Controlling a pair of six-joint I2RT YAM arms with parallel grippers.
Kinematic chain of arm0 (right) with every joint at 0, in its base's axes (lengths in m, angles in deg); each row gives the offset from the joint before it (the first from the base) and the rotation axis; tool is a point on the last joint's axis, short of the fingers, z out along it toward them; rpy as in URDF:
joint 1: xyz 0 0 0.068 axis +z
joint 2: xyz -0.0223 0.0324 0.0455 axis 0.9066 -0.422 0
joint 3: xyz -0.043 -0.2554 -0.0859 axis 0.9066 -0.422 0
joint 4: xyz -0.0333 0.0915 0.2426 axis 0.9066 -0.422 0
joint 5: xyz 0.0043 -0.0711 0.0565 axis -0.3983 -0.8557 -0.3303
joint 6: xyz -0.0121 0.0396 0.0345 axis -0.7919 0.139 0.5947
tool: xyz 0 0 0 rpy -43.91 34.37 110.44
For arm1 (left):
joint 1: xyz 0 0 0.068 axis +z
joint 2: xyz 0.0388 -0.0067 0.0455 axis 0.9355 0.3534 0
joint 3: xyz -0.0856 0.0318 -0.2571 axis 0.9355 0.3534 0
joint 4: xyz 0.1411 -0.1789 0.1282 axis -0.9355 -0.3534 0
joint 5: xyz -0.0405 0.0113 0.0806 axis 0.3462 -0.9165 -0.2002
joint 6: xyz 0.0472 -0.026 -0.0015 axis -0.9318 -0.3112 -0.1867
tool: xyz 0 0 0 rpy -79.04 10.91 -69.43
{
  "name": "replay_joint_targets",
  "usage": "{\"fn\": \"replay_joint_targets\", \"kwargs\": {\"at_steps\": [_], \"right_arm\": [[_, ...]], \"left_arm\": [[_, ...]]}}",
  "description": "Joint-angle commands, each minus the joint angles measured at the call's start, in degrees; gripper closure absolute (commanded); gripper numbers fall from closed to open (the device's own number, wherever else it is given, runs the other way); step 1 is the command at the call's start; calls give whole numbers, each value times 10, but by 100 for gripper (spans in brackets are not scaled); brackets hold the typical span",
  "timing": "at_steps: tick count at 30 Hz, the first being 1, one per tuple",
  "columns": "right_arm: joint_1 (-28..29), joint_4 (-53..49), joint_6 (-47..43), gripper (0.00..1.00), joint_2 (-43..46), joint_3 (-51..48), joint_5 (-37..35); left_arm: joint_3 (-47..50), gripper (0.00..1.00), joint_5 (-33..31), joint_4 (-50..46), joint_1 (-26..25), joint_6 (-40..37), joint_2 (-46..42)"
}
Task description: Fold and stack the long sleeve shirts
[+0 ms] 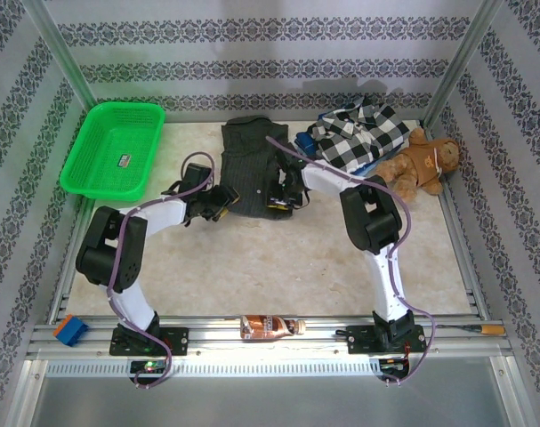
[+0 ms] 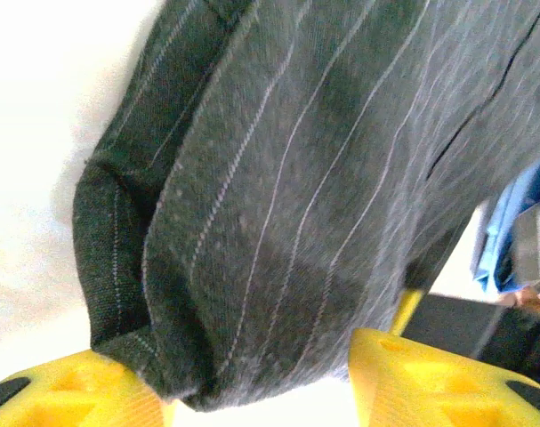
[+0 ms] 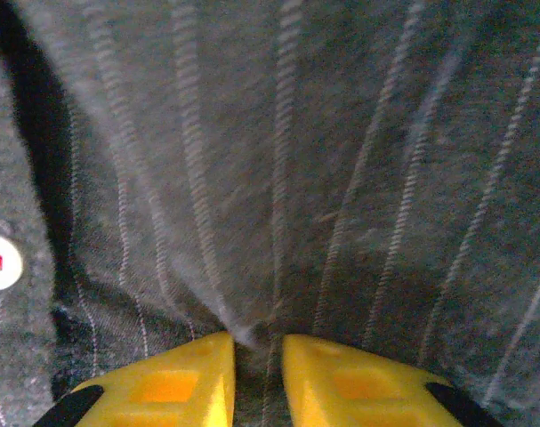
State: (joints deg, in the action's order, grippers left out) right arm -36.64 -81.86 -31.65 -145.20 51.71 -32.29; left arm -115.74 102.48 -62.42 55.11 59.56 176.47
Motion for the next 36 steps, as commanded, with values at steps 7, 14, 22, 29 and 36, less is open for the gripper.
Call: {"fn": "replay_joint_targets", "kwargs": {"at_steps": [7, 14, 22, 29, 36], "right_arm": [[181, 369, 587, 71, 148, -270, -57], [302, 454, 777, 60, 104, -137, -147], [239, 210, 510, 47, 170, -11, -24], [130, -169, 46, 71, 64, 232, 60], [71, -304, -137, 85, -58, 351, 91]], "left_arm": [[14, 37, 61, -88, 126, -105, -140], [-14, 24, 2, -350, 167, -245, -320], [145, 19, 10, -426, 166, -119, -554], [267, 23, 61, -254, 157, -27, -530], [320, 28, 27, -87, 104, 60, -445]]}}
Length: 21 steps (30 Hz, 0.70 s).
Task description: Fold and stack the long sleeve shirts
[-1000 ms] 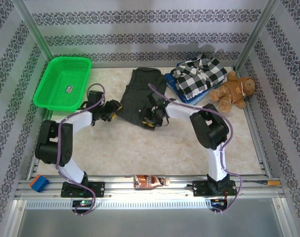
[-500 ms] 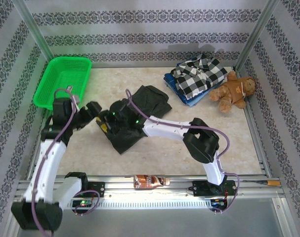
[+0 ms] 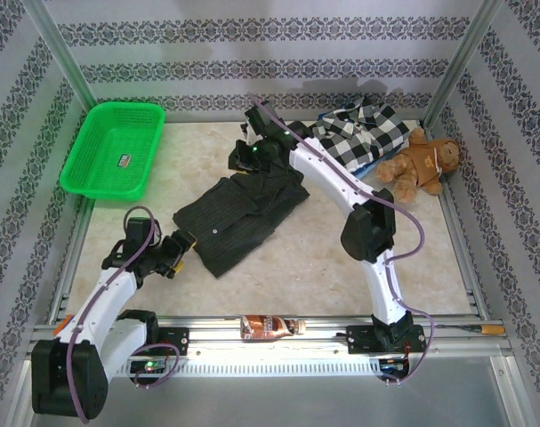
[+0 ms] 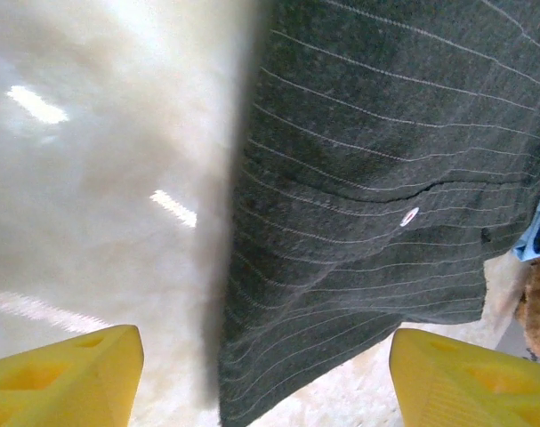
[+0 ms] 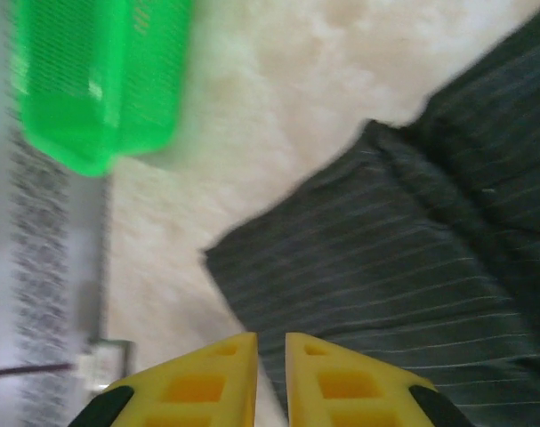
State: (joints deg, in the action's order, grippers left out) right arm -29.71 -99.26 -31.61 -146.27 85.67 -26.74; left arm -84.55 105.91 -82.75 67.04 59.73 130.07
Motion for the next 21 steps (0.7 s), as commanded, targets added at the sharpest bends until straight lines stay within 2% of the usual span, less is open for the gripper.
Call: {"fn": "replay_joint_targets", "kwargs": {"at_steps": [1, 7, 10, 12, 14, 19, 21], "right_arm": [[0, -131, -150, 86, -56, 13, 38], [-6, -128, -173, 87, -95, 20, 61], [-12, -118, -165, 87, -106, 11, 68], [-14, -104, -162, 87, -107, 2, 53], [-18, -90, -153, 87, -115, 2, 52], [-18, -100, -145, 88, -149, 27, 15], [-6, -70, -116, 90, -171, 26, 17]], "left_arm": [[11, 29, -13, 131, -23, 59, 37], [43, 33, -50, 277, -56, 94, 127], [37, 38, -61, 302, -67, 84, 178], [25, 47, -68, 298, -68, 72, 207], [12, 59, -81, 280, -69, 56, 224], [-14, 73, -98, 227, -69, 32, 228], [-97, 83, -162, 32, -67, -38, 171]]}}
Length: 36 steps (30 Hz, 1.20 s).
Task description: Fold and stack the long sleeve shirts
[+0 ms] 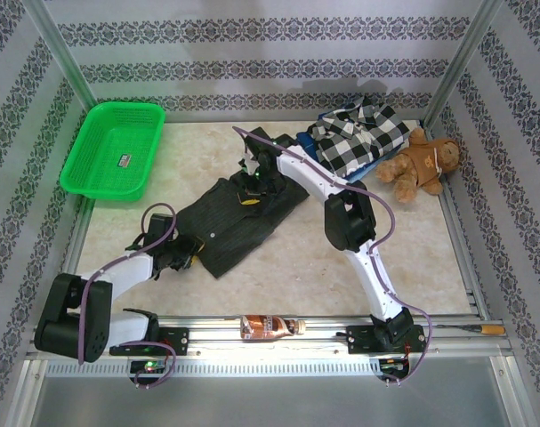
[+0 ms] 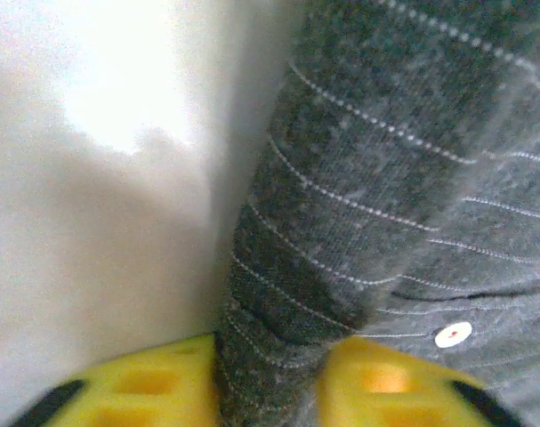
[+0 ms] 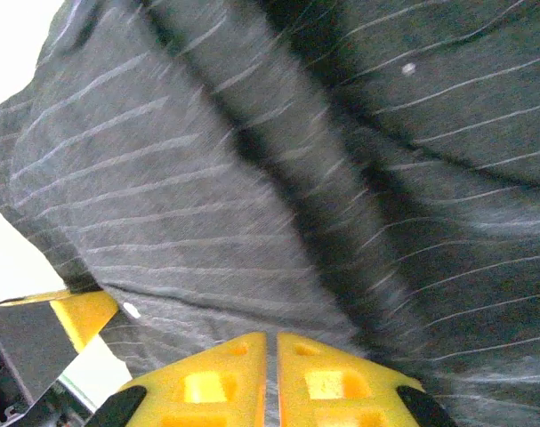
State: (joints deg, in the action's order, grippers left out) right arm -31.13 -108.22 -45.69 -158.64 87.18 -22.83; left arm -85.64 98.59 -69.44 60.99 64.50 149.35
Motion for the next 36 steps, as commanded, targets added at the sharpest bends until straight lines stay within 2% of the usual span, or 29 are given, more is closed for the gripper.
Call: {"fn": "replay_joint_targets", "kwargs": {"at_steps": [1, 6, 10, 14, 17, 22, 25, 29, 33, 36], "right_arm": [[17, 25, 29, 90, -54, 16, -17], [63, 31, 73, 91, -90, 42, 4], [104, 93, 150, 90, -92, 43, 56], [126, 157, 228, 85, -69, 8, 89], [113, 210, 261, 81, -30, -48, 111], [40, 185, 208, 75, 67, -138, 89], [-18, 165, 161, 72, 129, -204, 76], [-94, 170, 131, 70, 198, -306, 74], [-145, 175, 113, 70, 232, -384, 70], [-158, 185, 105, 70, 240, -423, 69]], "left_arm": [[-109, 84, -103, -146, -5, -106, -32], [-228, 87, -145, -321, 19, -201, -67], [-345, 90, -186, -469, 30, -302, -56], [-453, 93, -233, -573, 45, -387, -34], [-527, 95, -253, -615, 43, -419, -6], [-557, 96, -309, -638, 38, -464, 50], [-566, 96, -344, -641, -4, -468, 90], [-571, 96, -366, -629, -89, -426, 137], [-587, 96, -341, -596, -169, -364, 182], [-608, 96, -312, -566, -216, -337, 232]]}}
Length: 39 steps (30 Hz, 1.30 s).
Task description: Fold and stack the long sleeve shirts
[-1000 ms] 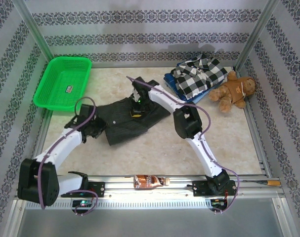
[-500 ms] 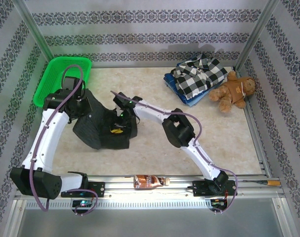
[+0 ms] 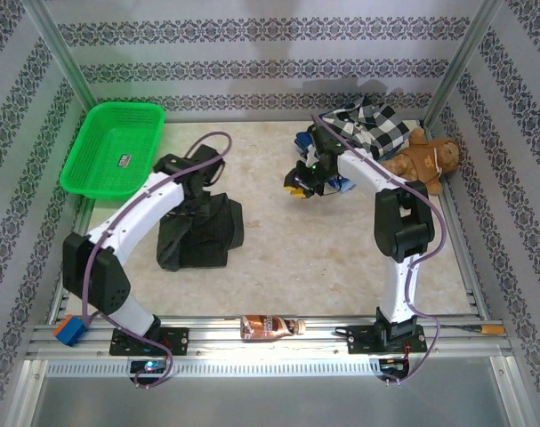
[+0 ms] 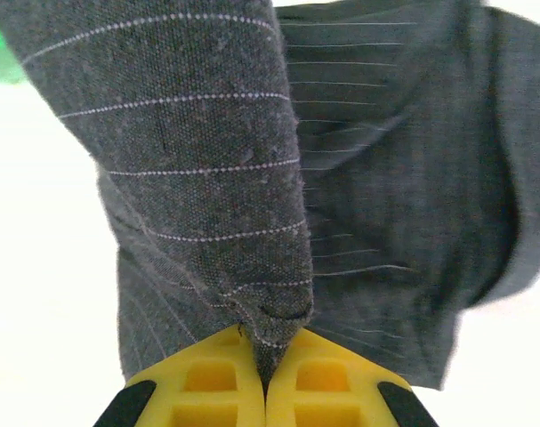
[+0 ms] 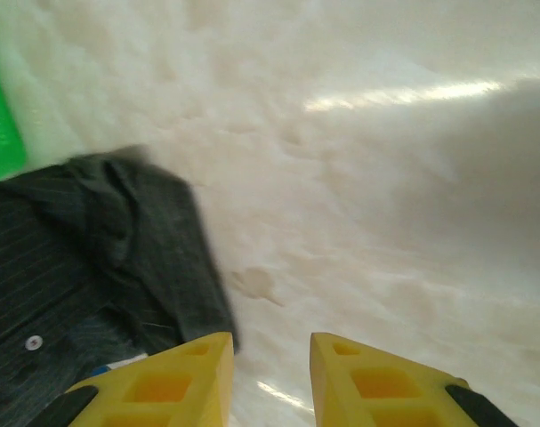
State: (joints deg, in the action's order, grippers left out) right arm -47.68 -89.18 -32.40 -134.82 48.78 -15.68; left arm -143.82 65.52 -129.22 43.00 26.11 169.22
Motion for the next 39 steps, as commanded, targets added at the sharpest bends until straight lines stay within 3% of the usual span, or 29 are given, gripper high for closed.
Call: {"fn": "replay_joint_targets", "kwargs": {"at_steps": [1, 5, 7, 9, 13, 15, 20, 24, 27, 30, 39], "right_arm": [[5, -2, -29, 70, 1, -46, -2], [7, 11, -24, 66, -9, -64, 3], [10, 18, -20, 63, -9, -68, -2], [10, 28, -13, 59, -5, -72, 2], [24, 31, -28, 49, 15, -92, 8], [36, 40, -41, 39, 34, -114, 9], [86, 110, -75, 23, 64, -153, 38], [126, 140, -99, 18, 19, -106, 22], [141, 170, -87, 17, -25, -61, 35], [159, 143, -98, 16, -71, 2, 27], [215, 15, -125, 18, -199, 176, -42]], "left_arm": [[-27, 96, 34, 45, -48, 53, 49], [-30, 95, 87, 96, -80, 82, 112], [-15, 89, 128, 156, -84, 100, 125], [-13, 64, 148, 202, -81, 121, 137], [-33, 34, 178, 250, -45, 166, 119], [-37, 26, 198, 269, -23, 179, 88], [22, 20, 220, 274, 37, 182, -53], [149, 20, 273, 265, 131, 167, -143], [242, 20, 340, 332, 186, 158, -182], [298, 20, 375, 378, 213, 154, -182], [428, 20, 357, 493, 248, 168, -122]]}}
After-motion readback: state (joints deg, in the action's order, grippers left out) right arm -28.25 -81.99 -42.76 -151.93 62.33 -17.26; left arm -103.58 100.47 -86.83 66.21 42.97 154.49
